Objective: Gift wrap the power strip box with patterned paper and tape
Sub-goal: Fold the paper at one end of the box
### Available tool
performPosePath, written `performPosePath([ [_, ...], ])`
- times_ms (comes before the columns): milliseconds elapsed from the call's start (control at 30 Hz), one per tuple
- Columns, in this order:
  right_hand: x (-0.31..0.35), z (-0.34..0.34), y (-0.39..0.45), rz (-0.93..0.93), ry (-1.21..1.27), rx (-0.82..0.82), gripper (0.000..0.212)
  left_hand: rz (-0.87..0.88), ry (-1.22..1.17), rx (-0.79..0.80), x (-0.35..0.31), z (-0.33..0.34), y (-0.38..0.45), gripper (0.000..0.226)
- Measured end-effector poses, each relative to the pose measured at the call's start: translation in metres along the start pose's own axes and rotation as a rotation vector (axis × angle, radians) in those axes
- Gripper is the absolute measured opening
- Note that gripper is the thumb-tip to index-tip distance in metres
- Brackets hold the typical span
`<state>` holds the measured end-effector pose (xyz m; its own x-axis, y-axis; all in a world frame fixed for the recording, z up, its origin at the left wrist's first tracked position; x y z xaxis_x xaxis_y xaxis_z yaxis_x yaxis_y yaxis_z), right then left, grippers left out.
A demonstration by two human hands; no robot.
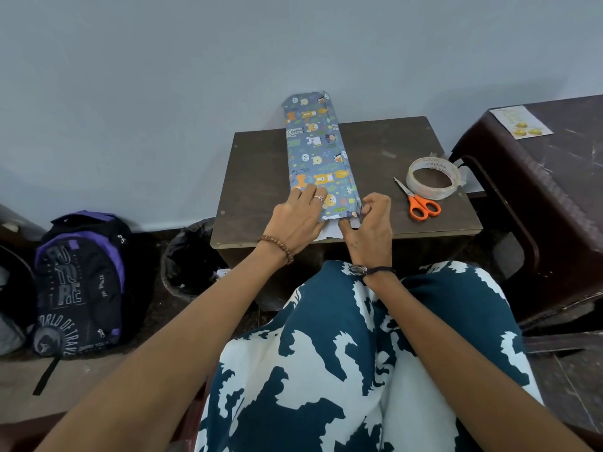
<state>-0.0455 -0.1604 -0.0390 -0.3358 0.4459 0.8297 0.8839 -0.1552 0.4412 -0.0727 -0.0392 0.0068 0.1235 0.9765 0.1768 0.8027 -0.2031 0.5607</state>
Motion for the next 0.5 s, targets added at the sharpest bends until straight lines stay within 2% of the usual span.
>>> performPosePath([
  [233,-0.005,-0.011,-0.002,0.01,0.04,-0.042,0.03,-0.197,-0.192,-0.054,0.002,0.006,-0.012,0.026],
  [367,-0.005,-0.006,0.0,-0.001,-0.014,-0.013,0.037,-0.299,-0.282,0.011,0.004,0.02,-0.02,0.029],
  [500,-0.01,-0.006,0.004,0.046,0.028,0.057,0.029,-0.4,-0.434,0.002,0.005,0.025,-0.017,0.038],
])
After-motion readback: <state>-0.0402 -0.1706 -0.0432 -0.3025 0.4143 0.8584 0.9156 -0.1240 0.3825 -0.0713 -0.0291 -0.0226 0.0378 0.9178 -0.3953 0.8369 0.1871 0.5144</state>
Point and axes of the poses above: each hand's wrist, its own y-axis towards the middle knuckle, its own z-axis out of the palm, x = y × z, the point moved 6 cm from there along y, towards the middle knuckle, and after that the axes turned 9 degrees about -x, right-handed, at the moved point
